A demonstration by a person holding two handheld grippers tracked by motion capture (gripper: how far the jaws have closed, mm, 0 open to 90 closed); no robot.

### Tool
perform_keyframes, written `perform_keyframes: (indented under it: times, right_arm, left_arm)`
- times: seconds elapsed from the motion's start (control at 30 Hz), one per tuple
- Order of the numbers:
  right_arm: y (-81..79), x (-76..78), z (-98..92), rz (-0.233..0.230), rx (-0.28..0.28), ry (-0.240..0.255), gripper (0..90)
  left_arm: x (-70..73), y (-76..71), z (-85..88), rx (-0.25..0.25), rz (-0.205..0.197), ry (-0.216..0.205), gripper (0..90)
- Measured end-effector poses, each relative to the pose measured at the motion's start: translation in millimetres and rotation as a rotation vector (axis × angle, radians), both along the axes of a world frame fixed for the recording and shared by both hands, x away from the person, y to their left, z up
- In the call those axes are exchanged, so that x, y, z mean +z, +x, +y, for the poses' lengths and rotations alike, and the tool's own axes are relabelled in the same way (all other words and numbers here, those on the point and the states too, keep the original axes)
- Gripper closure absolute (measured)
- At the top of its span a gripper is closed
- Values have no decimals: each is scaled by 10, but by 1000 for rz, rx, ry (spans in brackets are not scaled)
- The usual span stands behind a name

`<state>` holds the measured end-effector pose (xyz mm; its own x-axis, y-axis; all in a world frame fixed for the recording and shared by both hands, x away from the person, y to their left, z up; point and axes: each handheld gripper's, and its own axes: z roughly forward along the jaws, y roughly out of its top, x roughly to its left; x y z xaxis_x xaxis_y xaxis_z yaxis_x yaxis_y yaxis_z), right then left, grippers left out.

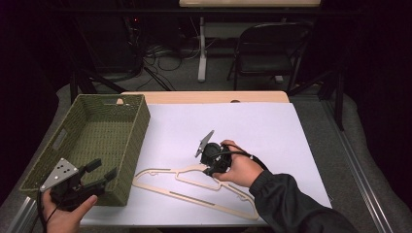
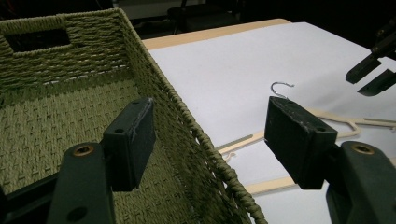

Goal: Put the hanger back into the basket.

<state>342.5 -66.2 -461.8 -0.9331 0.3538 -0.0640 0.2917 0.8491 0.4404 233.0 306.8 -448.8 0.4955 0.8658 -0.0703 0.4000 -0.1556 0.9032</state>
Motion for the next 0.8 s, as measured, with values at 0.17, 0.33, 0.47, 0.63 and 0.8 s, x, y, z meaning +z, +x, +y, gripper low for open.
perform_keyframes:
  times: [0.17, 0.33, 0.47, 0.63, 0.8]
  right_arm:
    - [6, -112, 98, 22, 32, -55, 733]
    - [16, -179, 138, 24, 43, -72, 739]
    - [13, -224, 181, 23, 55, -88, 761]
    - [3, -294, 217, 47, 64, -101, 781]
    - [6, -367, 224, 58, 68, -128, 812]
  left_arm:
    - [0, 1, -2, 0, 0, 5, 347]
    - [-8, 7, -4, 2, 4, 7, 348]
    - [-8, 7, -8, 3, 3, 11, 348]
    - [-8, 5, -7, 5, 3, 10, 348]
    - [-13, 9, -10, 4, 5, 12, 348]
